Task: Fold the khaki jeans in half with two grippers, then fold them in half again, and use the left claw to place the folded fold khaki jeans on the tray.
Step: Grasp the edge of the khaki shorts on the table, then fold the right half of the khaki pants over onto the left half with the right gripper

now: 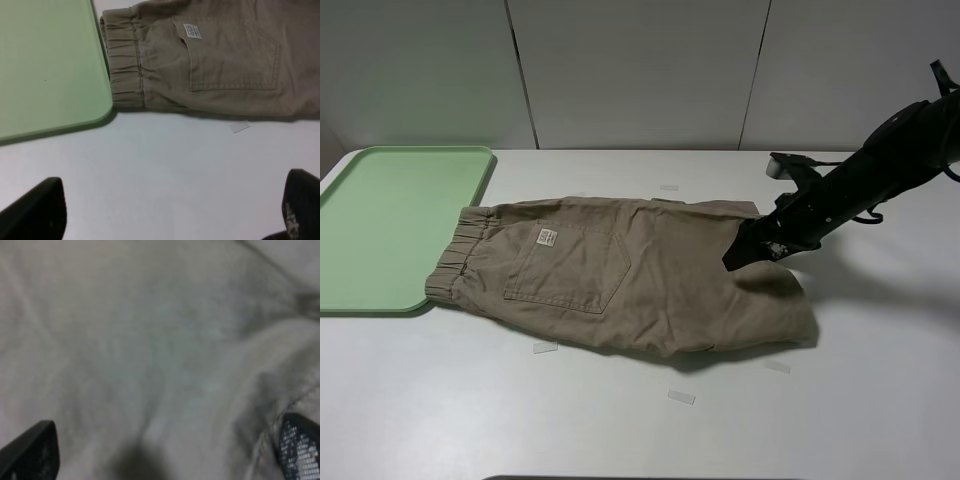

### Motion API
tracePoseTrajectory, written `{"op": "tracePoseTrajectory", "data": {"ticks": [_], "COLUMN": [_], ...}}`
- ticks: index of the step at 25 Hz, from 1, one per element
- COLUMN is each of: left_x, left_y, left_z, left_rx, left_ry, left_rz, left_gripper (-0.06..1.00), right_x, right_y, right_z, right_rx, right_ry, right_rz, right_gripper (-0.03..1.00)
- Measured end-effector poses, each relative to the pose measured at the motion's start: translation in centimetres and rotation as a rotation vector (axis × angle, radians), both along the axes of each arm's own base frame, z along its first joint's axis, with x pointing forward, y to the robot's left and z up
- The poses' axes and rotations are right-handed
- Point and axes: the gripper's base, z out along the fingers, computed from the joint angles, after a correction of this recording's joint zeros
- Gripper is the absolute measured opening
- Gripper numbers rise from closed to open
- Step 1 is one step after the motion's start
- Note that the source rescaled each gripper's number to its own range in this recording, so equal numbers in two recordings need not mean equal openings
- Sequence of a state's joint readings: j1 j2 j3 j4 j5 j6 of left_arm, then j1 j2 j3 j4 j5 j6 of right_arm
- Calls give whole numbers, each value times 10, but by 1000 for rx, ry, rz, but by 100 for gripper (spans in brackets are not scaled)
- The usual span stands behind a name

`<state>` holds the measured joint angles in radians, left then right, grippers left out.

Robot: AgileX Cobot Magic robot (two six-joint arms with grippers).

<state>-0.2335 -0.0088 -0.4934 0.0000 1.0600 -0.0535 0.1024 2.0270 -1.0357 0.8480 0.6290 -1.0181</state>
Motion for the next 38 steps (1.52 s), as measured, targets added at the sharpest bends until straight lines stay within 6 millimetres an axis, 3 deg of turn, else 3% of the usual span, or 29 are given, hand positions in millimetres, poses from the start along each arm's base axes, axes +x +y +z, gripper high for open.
{"op": "tracePoseTrajectory", "data": {"ticks": [4,6,8,14,15,20,25,33,38], "left_x": [0,0,0,0,0,0,0,0,0], "left_y": [0,0,0,0,0,0,0,0,0], "left_z": [0,0,0,0,0,0,0,0,0], "left_rx": [0,0,0,0,0,0,0,0,0], "left_ry": [0,0,0,0,0,0,0,0,0], "left_rz": [0,0,0,0,0,0,0,0,0], "left_gripper": [89,89,89,89,89,89,89,89,89], "right_x": [-1,-2,-3,-3,-4,-6,-5,-3,-4], "right_y": [10,13,15,14,14,8,-16,-89,-124], "right_z": [0,0,-1,-2,-2,-5,-1,17,38], "right_rx": [3,5,10,-3,-10,-91,-210,-504,-644], "right_ry": [-14,-18,-10,-10,-10,-3,18,14,-30], "right_rz": [27,37,45,66,74,112,71,-66,-241], "right_gripper": [94,87,72,7,4,4,4,4,4]}}
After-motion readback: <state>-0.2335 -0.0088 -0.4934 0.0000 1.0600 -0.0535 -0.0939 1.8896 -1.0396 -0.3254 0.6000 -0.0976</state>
